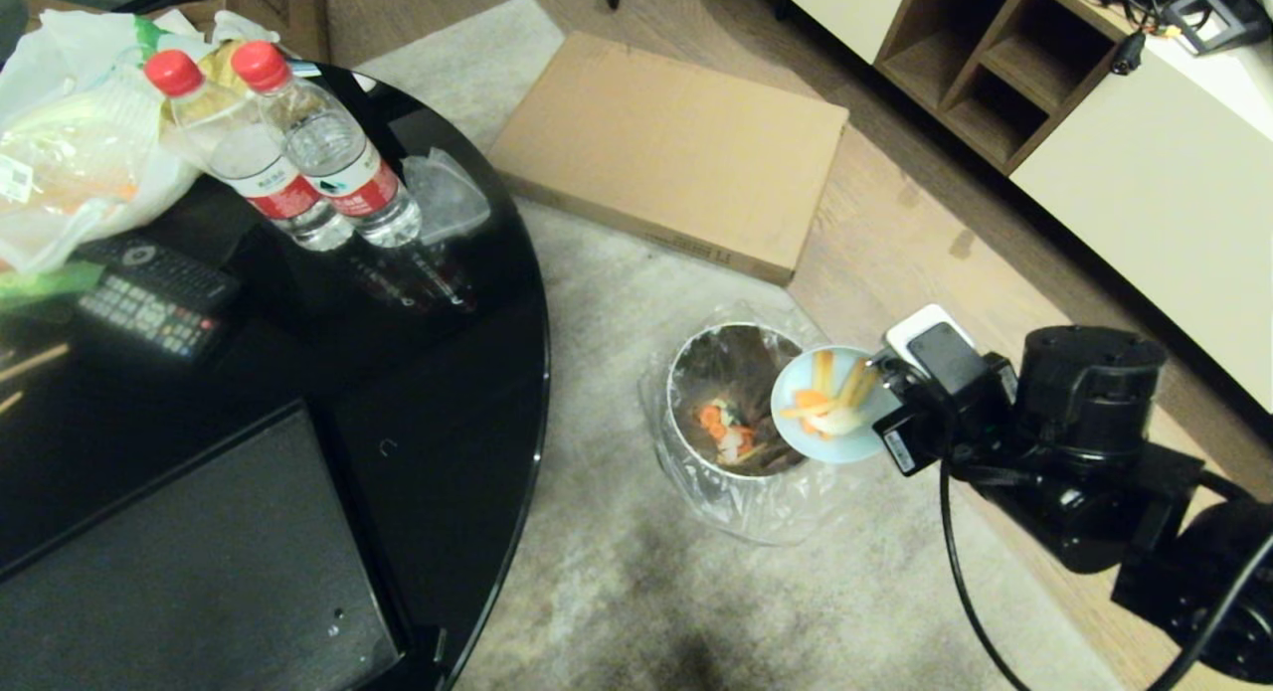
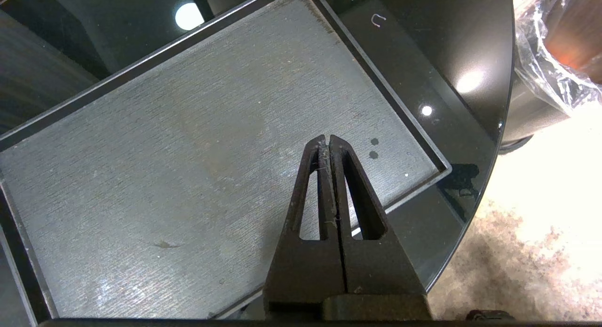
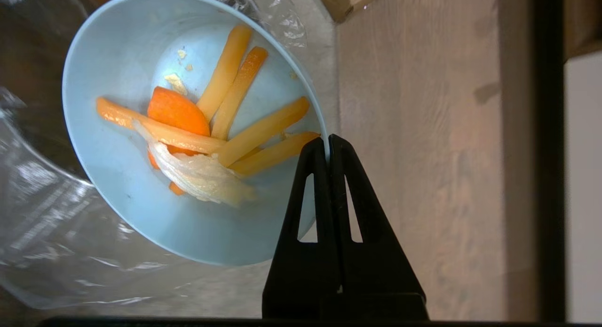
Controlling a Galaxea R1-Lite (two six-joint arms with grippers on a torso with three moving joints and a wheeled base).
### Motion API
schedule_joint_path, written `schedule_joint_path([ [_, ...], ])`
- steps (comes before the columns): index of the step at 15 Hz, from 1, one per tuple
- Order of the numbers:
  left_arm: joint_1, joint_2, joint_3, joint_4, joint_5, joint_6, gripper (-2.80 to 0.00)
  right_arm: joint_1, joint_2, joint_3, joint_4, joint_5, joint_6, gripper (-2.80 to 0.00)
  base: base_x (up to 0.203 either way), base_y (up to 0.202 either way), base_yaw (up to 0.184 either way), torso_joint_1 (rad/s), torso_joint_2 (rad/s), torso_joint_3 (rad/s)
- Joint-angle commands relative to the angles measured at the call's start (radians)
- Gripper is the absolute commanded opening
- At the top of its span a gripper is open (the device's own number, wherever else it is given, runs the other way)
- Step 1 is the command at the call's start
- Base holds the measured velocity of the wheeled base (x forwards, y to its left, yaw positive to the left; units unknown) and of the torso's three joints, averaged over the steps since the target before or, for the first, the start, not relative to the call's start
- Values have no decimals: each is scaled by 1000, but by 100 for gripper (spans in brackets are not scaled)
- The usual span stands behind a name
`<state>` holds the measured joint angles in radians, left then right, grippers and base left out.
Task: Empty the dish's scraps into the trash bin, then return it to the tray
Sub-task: Pour the leftover food from the bowl into the trash can
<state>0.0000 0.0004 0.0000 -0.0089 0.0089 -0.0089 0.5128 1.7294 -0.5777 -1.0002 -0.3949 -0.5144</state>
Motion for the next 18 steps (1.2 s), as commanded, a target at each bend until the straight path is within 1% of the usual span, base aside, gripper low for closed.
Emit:
schedule_joint_path([
  [1, 0, 0, 0, 0, 0, 0, -280, 8, 27, -22, -14, -2, -87, -280, 0, 0, 0, 0, 0, 0],
  [3, 0, 0, 0, 0, 0, 0, -280, 9, 44, -54, -20, -2, -165, -280, 0, 0, 0, 0, 0, 0],
  [5, 0, 0, 0, 0, 0, 0, -280, 9, 62, -103, -21, -2, -221, -280, 0, 0, 0, 0, 0, 0],
  [7, 0, 0, 0, 0, 0, 0, -280, 9, 78, -139, -52, -1, -308, -280, 0, 0, 0, 0, 0, 0],
  [11, 0, 0, 0, 0, 0, 0, -280, 11, 118, -140, -243, 10, -500, -280, 0, 0, 0, 0, 0, 0],
  [12, 0, 0, 0, 0, 0, 0, -280, 12, 125, -135, -283, 12, -535, -280, 0, 0, 0, 0, 0, 0],
  [15, 0, 0, 0, 0, 0, 0, -280, 40, 156, -131, -383, 17, -599, -280, 0, 0, 0, 0, 0, 0],
  [17, 0, 0, 0, 0, 0, 0, -280, 49, 167, -123, -433, 88, -654, -280, 0, 0, 0, 0, 0, 0],
  [18, 0, 0, 0, 0, 0, 0, -280, 56, 168, -110, -443, 109, -670, -280, 0, 0, 0, 0, 0, 0],
])
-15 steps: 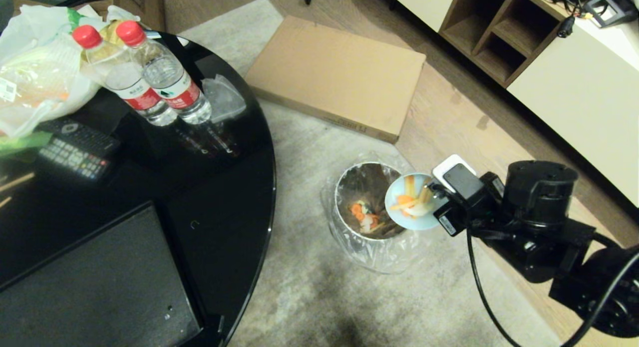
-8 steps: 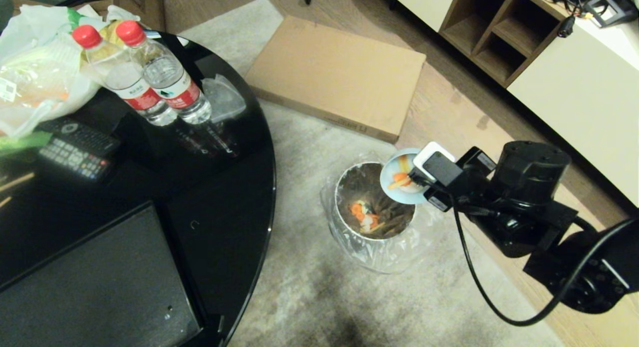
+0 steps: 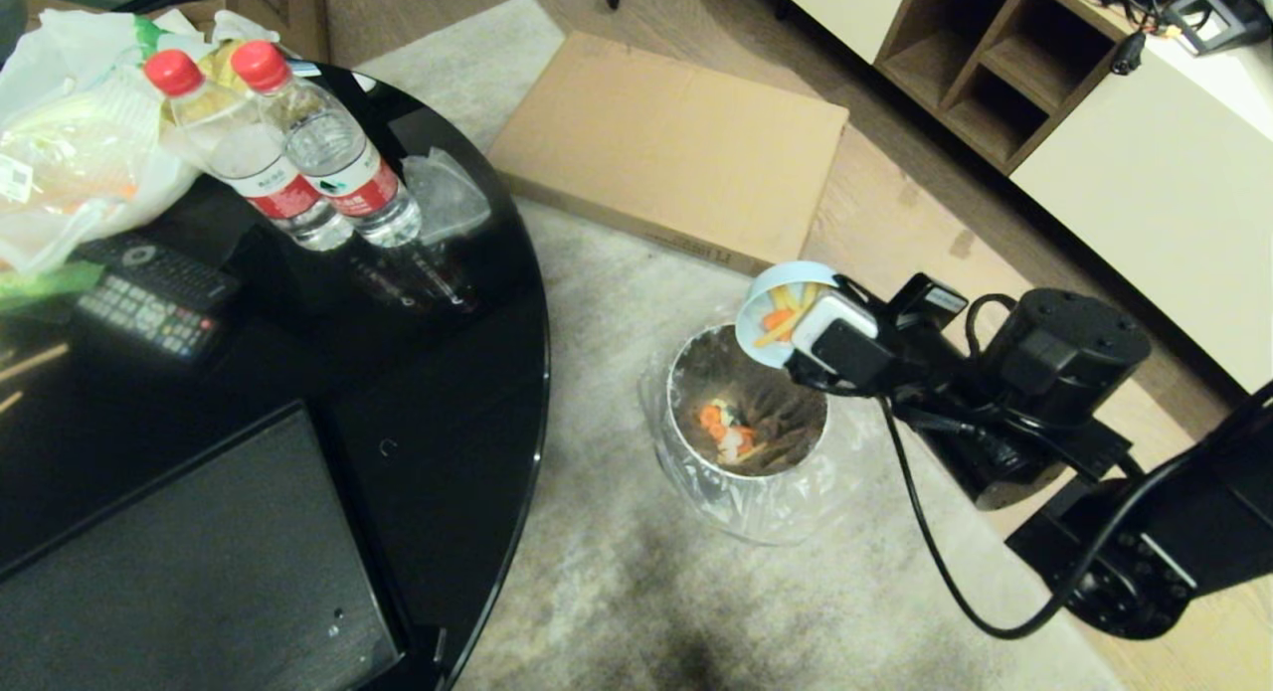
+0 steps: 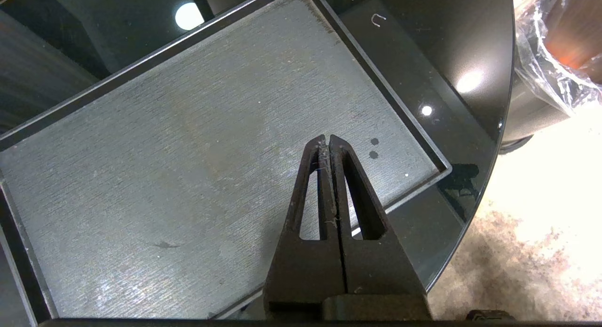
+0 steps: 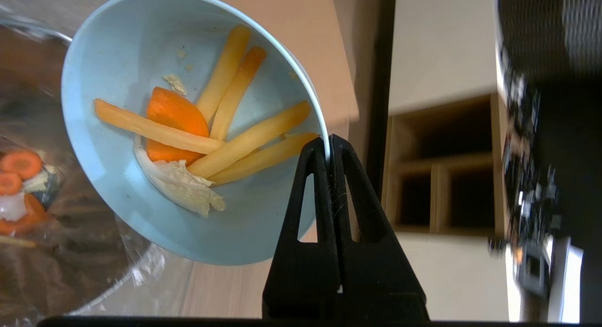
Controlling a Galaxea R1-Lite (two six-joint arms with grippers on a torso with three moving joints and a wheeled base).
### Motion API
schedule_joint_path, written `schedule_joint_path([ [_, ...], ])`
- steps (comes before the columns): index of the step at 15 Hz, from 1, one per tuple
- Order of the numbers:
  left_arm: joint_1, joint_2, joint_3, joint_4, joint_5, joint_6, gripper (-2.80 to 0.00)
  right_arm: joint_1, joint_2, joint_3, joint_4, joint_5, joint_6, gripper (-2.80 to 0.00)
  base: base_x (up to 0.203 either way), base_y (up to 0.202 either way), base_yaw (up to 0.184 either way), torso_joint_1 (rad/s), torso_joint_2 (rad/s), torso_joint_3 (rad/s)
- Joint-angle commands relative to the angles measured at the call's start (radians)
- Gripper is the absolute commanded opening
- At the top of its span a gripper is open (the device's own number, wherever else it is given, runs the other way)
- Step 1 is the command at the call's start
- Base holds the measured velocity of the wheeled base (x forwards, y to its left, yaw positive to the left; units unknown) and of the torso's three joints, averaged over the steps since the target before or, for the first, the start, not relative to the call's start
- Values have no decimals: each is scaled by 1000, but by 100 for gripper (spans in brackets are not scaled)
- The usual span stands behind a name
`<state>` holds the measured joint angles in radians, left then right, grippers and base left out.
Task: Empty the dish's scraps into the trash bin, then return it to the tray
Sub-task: Pour the leftover food from the bowl into the trash can
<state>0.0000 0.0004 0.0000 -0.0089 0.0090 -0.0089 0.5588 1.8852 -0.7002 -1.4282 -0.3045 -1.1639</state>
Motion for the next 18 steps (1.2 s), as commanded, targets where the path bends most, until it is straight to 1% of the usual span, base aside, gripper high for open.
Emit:
schedule_joint_path([
  [1, 0, 0, 0, 0, 0, 0, -280, 17, 11, 22, -19, 19, -22, -280, 0, 0, 0, 0, 0, 0],
  [3, 0, 0, 0, 0, 0, 0, -280, 33, 8, 54, -25, 21, -24, -280, 0, 0, 0, 0, 0, 0],
  [5, 0, 0, 0, 0, 0, 0, -280, 44, 13, 99, -90, 21, -27, -280, 0, 0, 0, 0, 0, 0],
  [8, 0, 0, 0, 0, 0, 0, -280, 47, 17, 154, -138, 24, -46, -280, 0, 0, 0, 0, 0, 0],
  [12, 0, 0, 0, 0, 0, 0, -280, 47, 25, 128, -142, 34, -49, -280, 0, 0, 0, 0, 0, 0],
  [14, 0, 0, 0, 0, 0, 0, -280, 46, 35, 93, -142, 36, -53, -280, 0, 0, 0, 0, 0, 0],
  [18, 0, 0, 0, 0, 0, 0, -280, 44, 45, 54, -142, 36, -91, -280, 0, 0, 0, 0, 0, 0],
])
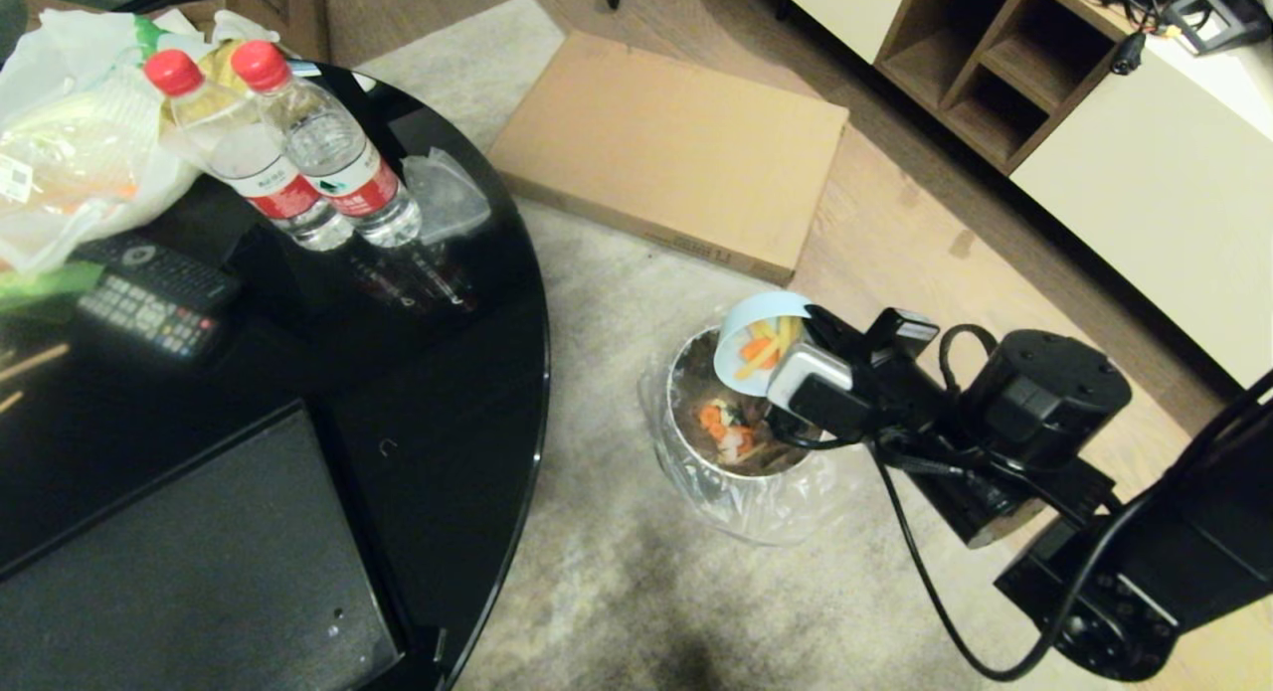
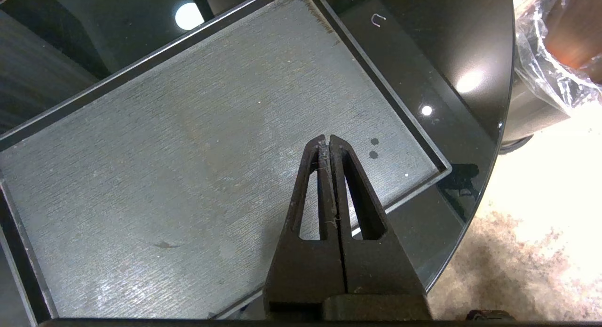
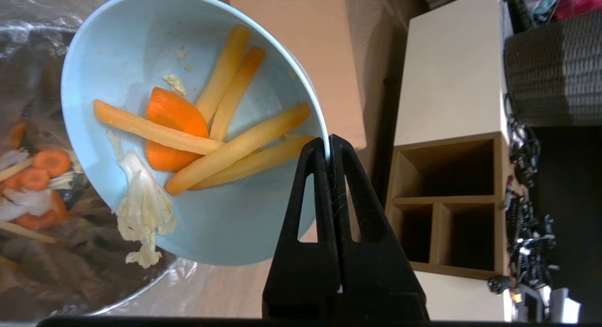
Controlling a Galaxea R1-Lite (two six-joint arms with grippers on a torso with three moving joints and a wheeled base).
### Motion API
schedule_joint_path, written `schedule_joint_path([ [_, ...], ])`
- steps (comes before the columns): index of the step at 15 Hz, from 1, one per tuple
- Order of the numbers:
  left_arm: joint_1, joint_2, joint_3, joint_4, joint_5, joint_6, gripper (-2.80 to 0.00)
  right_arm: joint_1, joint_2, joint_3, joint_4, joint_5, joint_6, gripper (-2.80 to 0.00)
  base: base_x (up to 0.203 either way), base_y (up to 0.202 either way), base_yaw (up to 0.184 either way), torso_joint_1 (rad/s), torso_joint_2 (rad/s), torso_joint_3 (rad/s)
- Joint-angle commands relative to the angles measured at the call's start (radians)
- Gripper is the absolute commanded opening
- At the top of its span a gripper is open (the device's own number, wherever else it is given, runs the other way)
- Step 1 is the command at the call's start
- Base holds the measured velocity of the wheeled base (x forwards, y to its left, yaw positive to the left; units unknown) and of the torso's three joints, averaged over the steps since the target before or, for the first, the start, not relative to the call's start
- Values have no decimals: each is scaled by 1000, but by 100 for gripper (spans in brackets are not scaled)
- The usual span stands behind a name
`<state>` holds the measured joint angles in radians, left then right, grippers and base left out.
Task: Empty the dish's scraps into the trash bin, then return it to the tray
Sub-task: Pour the leftover food from the bowl into the trash can
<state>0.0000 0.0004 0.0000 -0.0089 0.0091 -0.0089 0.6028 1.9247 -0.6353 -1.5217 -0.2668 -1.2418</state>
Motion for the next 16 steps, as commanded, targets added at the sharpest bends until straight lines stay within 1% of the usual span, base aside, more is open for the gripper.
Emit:
schedule_joint_path([
  [1, 0, 0, 0, 0, 0, 0, -280, 0, 5, -28, -48, -2, -16, -280, 0, 0, 0, 0, 0, 0],
  [3, 0, 0, 0, 0, 0, 0, -280, 0, 6, -66, -48, -2, -21, -280, 0, 0, 0, 0, 0, 0],
  [6, 0, 0, 0, 0, 0, 0, -280, 0, -3, -75, -48, 1, -25, -280, 0, 0, 0, 0, 0, 0],
  [9, 0, 0, 0, 0, 0, 0, -280, 0, -33, -72, -48, 68, -58, -280, 0, 0, 0, 0, 0, 0],
  [13, 0, 0, 0, 0, 0, 0, -280, -1, -62, -54, -48, 181, -143, -280, 0, 0, 0, 0, 0, 0],
  [16, 0, 0, 0, 0, 0, 0, -280, -3, -69, -32, -48, 219, -190, -280, 0, 0, 0, 0, 0, 0],
])
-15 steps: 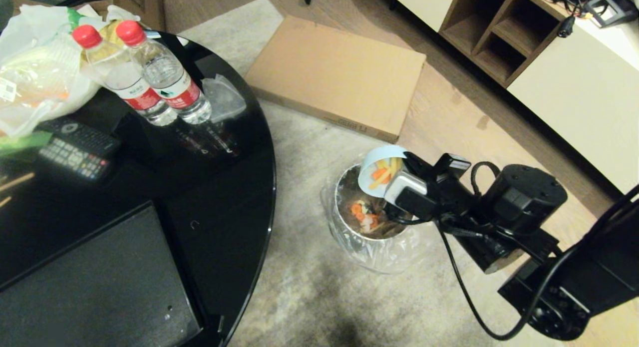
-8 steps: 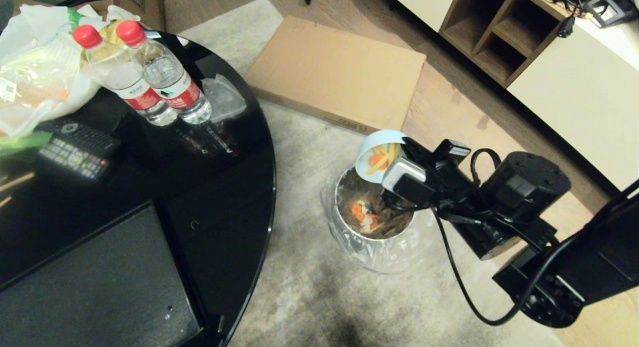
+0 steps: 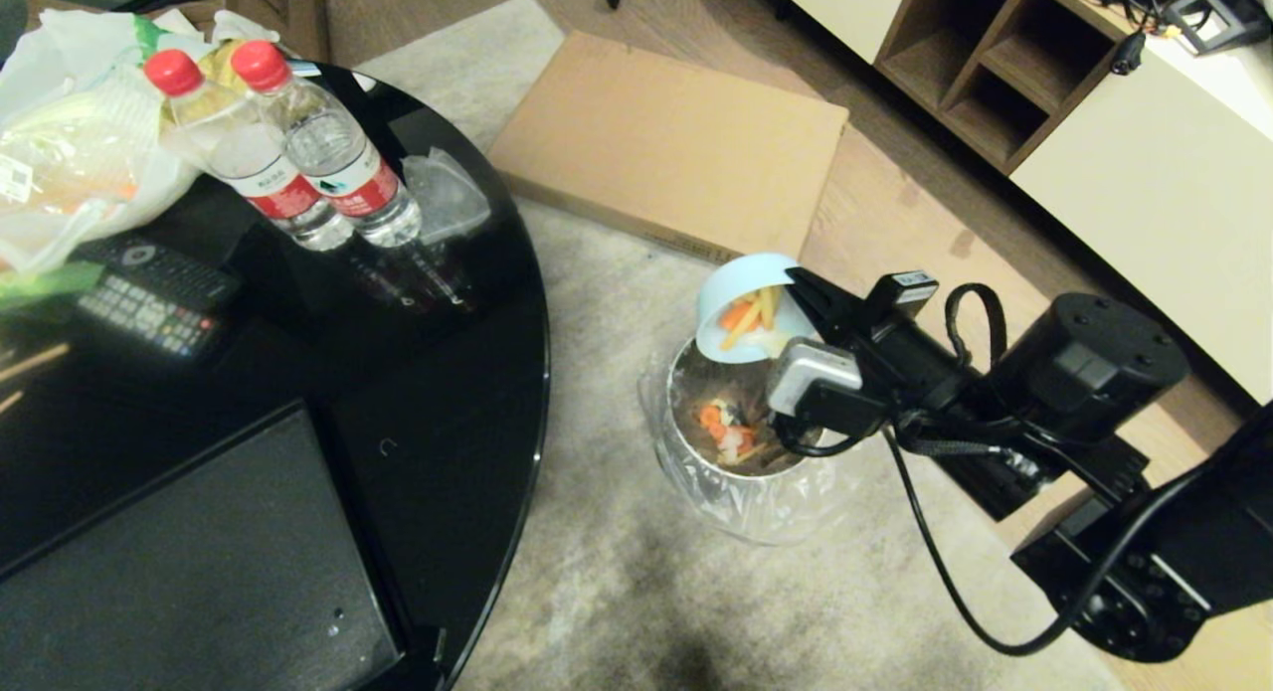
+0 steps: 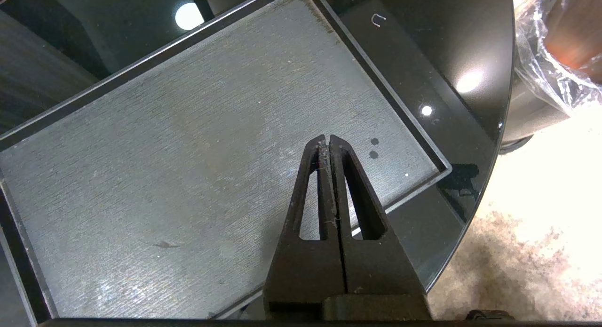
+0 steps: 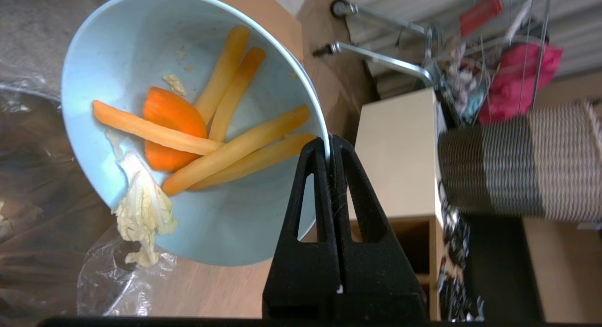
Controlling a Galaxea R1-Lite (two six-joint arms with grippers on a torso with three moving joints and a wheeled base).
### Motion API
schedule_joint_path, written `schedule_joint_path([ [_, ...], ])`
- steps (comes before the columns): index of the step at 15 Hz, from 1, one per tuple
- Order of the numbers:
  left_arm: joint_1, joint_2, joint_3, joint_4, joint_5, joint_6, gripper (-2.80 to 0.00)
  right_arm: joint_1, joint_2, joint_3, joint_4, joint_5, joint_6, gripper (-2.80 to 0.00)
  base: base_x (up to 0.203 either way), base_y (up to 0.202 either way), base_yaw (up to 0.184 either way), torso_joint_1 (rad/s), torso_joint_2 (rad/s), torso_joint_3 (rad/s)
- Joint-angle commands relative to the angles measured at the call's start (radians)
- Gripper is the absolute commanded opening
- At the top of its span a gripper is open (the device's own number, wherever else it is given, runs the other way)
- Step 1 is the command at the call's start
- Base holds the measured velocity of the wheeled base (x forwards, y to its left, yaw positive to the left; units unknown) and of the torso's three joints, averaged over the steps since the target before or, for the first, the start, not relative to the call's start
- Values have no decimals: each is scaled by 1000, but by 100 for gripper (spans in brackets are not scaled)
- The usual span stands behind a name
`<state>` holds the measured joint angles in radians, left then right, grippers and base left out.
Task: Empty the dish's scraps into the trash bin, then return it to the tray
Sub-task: Pour the leftover food from the bowl into the trash can
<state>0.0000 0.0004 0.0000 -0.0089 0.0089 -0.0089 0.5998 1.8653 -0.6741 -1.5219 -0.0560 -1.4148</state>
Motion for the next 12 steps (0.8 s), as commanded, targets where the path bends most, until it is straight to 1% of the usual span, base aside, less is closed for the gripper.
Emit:
schedule_joint_path([
  [1, 0, 0, 0, 0, 0, 0, -280, 0, -9, 4, -48, 20, -22, -280, 0, 0, 0, 0, 0, 0],
  [6, 0, 0, 0, 0, 0, 0, -280, -10, -11, -5, -48, 90, -16, -280, 0, 0, 0, 0, 0, 0],
  [8, 0, 0, 0, 0, 0, 0, -280, -22, -11, -40, -48, 121, -15, -280, 0, 0, 0, 0, 0, 0],
  [9, 0, 0, 0, 0, 0, 0, -280, -34, -11, -57, -48, 150, -15, -280, 0, 0, 0, 0, 0, 0],
  [12, 0, 0, 0, 0, 0, 0, -280, -48, -18, -80, -48, 186, -15, -280, 0, 0, 0, 0, 0, 0],
])
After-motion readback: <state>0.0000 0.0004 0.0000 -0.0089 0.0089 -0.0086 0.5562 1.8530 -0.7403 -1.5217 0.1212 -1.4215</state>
